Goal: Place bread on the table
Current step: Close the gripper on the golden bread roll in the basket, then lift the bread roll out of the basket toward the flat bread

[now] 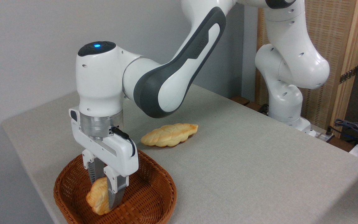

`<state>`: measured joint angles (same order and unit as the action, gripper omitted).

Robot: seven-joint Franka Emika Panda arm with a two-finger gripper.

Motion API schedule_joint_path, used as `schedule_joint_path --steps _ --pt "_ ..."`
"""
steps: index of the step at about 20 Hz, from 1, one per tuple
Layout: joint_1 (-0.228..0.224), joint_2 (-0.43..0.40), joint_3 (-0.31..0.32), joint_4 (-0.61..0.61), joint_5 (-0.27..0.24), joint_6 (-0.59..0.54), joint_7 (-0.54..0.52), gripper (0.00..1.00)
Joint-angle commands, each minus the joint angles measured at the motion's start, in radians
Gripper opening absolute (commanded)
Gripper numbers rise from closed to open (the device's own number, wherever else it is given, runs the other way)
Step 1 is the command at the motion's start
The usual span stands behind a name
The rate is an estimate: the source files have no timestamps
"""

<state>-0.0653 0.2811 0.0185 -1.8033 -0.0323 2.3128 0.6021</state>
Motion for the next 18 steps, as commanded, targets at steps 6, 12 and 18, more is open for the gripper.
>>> schedule_joint_path --steps 6,12,18 --pt "0.001 -0.055 -0.012 0.007 -0.008 0.002 0.007 0.43" --pt "0.001 -0.164 -0.023 0.004 -0.009 -0.185 0.016 0.51" --pt "0.001 -0.261 -0.023 -0.001 -0.009 -0.401 0.018 0.56"
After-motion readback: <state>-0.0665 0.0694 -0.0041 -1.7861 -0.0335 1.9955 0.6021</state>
